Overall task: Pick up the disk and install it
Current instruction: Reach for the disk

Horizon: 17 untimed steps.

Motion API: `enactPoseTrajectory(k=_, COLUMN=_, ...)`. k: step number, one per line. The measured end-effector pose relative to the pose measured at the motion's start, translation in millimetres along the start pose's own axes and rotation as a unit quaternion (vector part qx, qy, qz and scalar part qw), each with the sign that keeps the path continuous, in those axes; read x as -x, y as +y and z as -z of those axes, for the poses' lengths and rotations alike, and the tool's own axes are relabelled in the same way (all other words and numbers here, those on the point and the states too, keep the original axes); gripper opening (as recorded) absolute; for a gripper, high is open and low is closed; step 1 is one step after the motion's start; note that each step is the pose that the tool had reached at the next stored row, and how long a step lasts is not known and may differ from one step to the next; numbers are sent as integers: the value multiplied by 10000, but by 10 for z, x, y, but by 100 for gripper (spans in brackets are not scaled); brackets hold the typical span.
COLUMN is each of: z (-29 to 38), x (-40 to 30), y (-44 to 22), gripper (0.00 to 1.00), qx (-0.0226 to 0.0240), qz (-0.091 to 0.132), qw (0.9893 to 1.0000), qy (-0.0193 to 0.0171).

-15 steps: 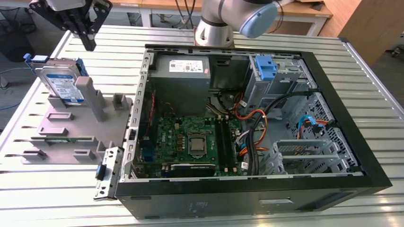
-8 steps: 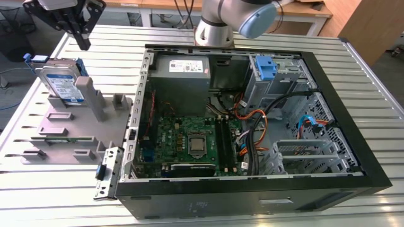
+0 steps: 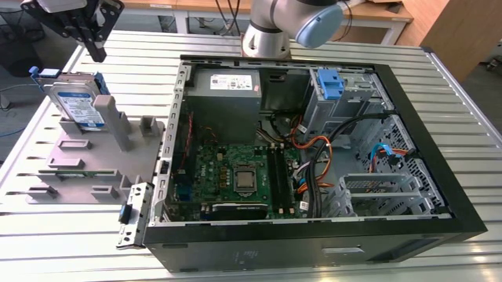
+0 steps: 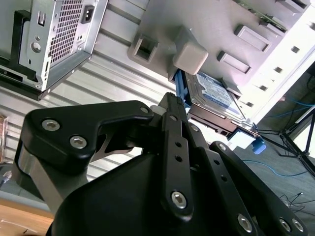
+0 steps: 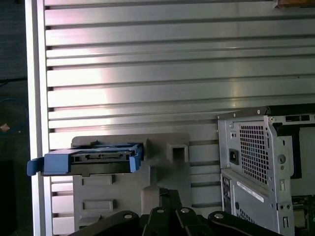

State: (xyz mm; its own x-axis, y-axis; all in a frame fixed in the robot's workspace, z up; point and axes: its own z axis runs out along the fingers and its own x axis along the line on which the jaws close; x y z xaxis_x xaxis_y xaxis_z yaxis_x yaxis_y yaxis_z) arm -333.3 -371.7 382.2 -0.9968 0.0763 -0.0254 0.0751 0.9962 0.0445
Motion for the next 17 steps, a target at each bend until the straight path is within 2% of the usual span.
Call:
enactPoseTrajectory(k=3, z=-1, x=-21, y=-2, gripper=11, qx=0, qz=0, qw=10000, qy=0)
enactPoseTrajectory(k=17, z=0, x=-37, y=-3, gripper=11, qx=0, qz=0, qw=10000, qy=0)
